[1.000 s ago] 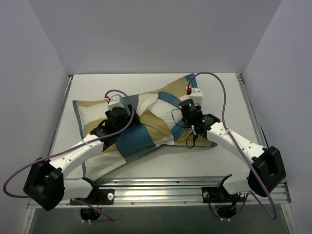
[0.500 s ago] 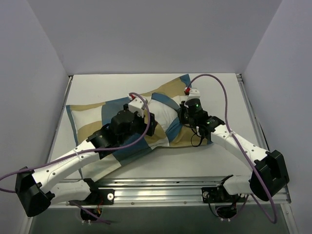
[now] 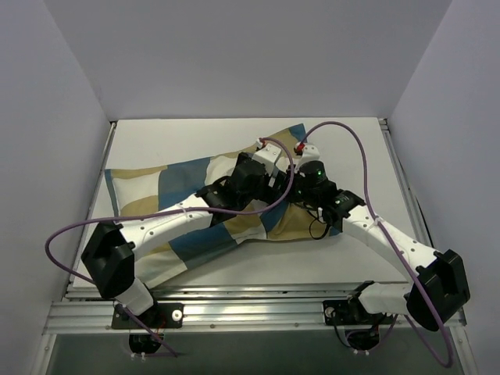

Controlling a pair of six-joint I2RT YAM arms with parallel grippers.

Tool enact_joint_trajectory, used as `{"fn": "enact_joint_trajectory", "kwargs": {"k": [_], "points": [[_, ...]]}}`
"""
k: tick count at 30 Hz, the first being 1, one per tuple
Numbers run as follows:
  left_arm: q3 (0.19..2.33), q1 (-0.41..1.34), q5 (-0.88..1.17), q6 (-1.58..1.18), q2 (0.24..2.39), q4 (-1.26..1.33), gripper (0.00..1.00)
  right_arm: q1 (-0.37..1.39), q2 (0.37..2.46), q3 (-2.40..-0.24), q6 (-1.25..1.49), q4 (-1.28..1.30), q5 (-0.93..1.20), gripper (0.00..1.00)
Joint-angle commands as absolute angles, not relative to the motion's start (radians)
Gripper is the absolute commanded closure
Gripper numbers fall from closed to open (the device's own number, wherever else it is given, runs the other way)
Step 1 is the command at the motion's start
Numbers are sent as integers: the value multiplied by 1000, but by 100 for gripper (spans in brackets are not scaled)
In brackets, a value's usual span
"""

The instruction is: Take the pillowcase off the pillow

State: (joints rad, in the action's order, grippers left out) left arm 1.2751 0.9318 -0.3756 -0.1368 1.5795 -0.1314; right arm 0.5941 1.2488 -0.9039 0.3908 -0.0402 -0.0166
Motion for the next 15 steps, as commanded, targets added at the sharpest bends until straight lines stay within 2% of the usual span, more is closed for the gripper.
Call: {"fn": "enact_joint_trajectory", "kwargs": {"k": [1,10,12,15], "points": [[1342,917,-425,-213,1620,-170,6,621,1213,-897,413,-106,31,100],[1290,887,-408,-409,1720,-204,6,679,1235,-877,422,-138,-23,100],[1267,879,-419,-445,1738,-187,2,693,1239,-880,420,-133,-37,100],[1218,873,-425,-489,1752,-155,33,712,1235,-879,420,-120,-67,100]]}}
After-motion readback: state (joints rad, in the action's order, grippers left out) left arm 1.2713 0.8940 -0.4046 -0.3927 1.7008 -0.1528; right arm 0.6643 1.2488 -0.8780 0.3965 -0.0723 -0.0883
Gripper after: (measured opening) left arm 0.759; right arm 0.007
